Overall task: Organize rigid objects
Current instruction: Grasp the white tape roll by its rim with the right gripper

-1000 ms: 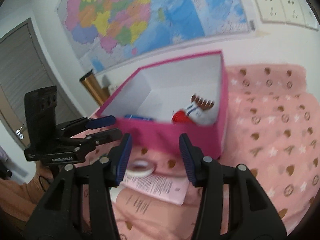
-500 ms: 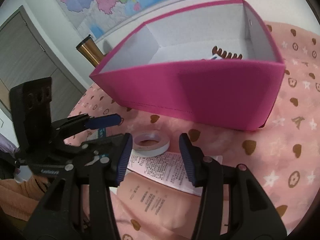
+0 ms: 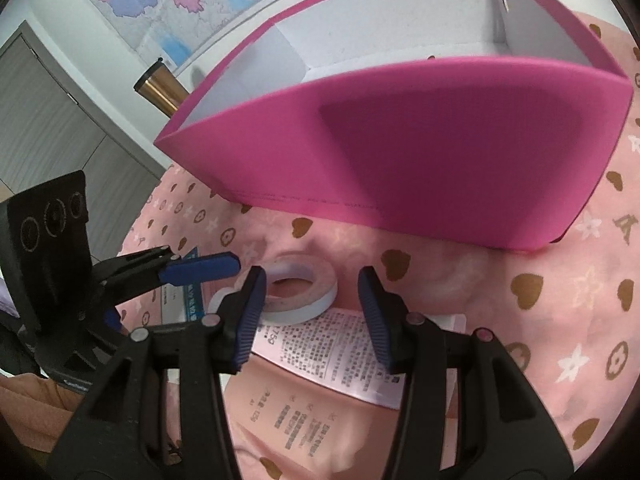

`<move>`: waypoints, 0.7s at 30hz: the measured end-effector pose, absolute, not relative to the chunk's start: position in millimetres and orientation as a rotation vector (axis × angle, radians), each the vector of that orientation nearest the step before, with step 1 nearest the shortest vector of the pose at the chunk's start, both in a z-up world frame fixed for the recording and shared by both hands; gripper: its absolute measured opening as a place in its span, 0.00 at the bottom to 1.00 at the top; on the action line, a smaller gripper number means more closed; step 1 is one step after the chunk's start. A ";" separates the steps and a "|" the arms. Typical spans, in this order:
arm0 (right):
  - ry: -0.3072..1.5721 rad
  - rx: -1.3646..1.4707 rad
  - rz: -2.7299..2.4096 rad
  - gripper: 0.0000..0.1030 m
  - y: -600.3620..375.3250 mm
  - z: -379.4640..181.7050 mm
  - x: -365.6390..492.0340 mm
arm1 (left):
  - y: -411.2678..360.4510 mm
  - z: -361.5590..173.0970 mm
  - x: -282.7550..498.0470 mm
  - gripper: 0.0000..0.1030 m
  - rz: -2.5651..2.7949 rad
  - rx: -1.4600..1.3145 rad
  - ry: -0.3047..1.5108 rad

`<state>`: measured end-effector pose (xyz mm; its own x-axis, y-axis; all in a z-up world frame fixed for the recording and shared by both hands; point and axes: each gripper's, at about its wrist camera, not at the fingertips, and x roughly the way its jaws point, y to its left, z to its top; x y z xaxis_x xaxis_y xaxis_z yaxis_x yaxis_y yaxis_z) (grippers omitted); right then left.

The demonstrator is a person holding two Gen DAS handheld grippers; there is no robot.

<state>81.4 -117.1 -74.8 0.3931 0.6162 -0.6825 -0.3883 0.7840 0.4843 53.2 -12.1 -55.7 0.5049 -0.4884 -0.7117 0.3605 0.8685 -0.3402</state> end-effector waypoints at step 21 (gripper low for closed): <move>0.990 0.247 0.624 0.31 -130.1 -75.1 76.0 | -28.7 -62.5 63.8 0.54 -0.595 -0.136 0.933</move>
